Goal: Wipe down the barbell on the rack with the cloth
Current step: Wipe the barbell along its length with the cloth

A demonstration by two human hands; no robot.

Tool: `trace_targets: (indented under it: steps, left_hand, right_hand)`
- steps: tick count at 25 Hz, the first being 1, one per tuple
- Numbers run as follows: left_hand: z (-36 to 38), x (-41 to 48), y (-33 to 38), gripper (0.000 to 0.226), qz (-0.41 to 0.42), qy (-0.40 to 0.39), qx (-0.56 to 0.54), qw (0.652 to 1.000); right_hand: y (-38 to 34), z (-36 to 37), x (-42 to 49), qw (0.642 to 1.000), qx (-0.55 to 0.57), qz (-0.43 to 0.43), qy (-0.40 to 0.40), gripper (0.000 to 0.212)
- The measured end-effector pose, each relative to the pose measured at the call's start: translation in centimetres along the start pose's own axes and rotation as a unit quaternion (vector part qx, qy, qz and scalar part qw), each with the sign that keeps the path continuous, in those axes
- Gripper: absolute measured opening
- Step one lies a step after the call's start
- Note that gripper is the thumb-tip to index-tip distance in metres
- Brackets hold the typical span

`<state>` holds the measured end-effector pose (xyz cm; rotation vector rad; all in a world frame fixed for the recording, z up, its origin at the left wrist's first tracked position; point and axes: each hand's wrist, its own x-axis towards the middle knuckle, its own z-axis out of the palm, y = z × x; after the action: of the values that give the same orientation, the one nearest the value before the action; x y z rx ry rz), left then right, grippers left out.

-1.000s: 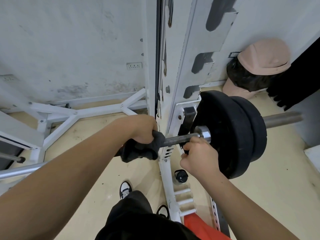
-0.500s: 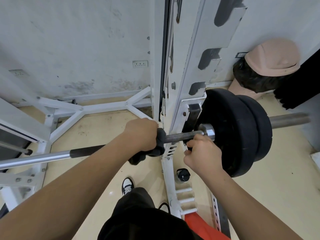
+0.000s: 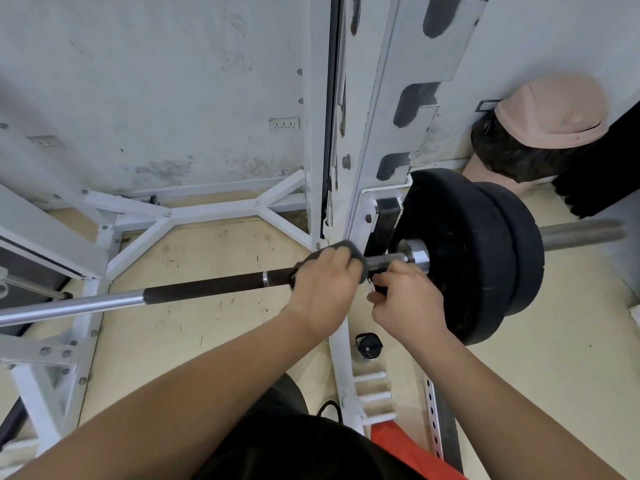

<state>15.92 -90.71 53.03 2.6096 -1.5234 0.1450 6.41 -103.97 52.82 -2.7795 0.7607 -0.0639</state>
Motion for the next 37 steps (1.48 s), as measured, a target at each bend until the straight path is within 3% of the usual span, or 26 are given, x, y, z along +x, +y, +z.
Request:
trace_targets:
  steps: [3,7,11,13,17,21,25,30,33,37]
  left_hand:
    - [0.8,1.8,0.7,0.025,0.063,0.040,0.030,0.997]
    - [0.7,-2.4,-2.0,0.040,0.062,-0.016,0.058,0.996]
    - [-0.4,-5.2,-5.9,0.042,0.013,-0.003,0.060,0.998]
    - [-0.7,-3.8,-4.3,0.044,0.005,-0.010,0.058,0.998]
    - [0.2,0.4,0.7,0.038,0.067,-0.009,0.014,0.998]
    - [-0.1,-1.7,-2.3,0.041,0.051,-0.031,0.049,0.997]
    - [-1.4,-4.1,-5.9,0.035,-0.036,-0.065,0.020,0.997]
    - [-2.1,3.5,-0.4,0.032,-0.047,-0.096,-0.080,0.991]
    - [-2.3,1.7,-1.5,0.031,-0.091,-0.100,-0.086,0.987]
    - [-4.0,-3.9,-8.7,0.024,-0.241,-0.119,-0.076,0.960]
  right_hand:
    - [0.1,-0.1,0.0,1.000,-0.007,0.000,-0.002,0.012]
    - [0.1,-0.1,0.1,1.000,-0.016,0.001,0.001,0.013]
    - [-0.1,0.0,-0.1,1.000,-0.012,0.002,0.019,0.012]
    - [-0.4,-0.1,-0.2,1.000,-0.016,0.003,0.017,0.013]
    - [-0.4,-0.6,0.2,1.000,-0.018,-0.001,0.000,0.013]
    - [-0.3,-0.7,0.2,1.000,-0.012,0.007,-0.015,0.014]
    - [-0.7,-0.5,0.0,1.000,-0.003,0.017,-0.012,0.015]
    - [-1.0,-1.0,0.0,1.000,-0.021,0.022,-0.005,0.016]
    - [-1.3,-1.3,0.2,0.999,-0.028,0.026,-0.016,0.018]
    - [-1.2,-1.4,0.0,0.998,-0.046,0.019,-0.026,0.019]
